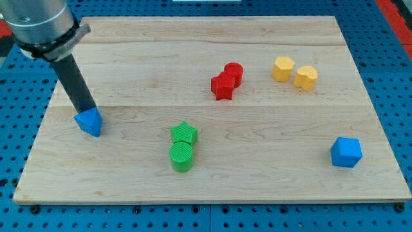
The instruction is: Slide the blue triangle towards the bottom left
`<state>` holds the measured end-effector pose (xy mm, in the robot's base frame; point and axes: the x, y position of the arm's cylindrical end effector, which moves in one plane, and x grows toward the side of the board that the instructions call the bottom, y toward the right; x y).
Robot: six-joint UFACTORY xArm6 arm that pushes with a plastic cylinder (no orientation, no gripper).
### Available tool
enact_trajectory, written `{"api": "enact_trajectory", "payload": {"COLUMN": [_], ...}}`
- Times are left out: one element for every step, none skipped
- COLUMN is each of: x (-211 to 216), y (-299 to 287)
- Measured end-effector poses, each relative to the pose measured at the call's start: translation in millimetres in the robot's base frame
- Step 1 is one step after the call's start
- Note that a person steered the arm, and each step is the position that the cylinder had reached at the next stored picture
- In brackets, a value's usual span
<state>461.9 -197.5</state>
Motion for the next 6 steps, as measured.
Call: {"api": "enact_trajectory", "payload": {"x": [-1.1, 28.3, 42.8, 34.4, 14.0, 23.4], "y": [37.9, 39.2, 16.7, 11.6, 12.8, -23.9]}}
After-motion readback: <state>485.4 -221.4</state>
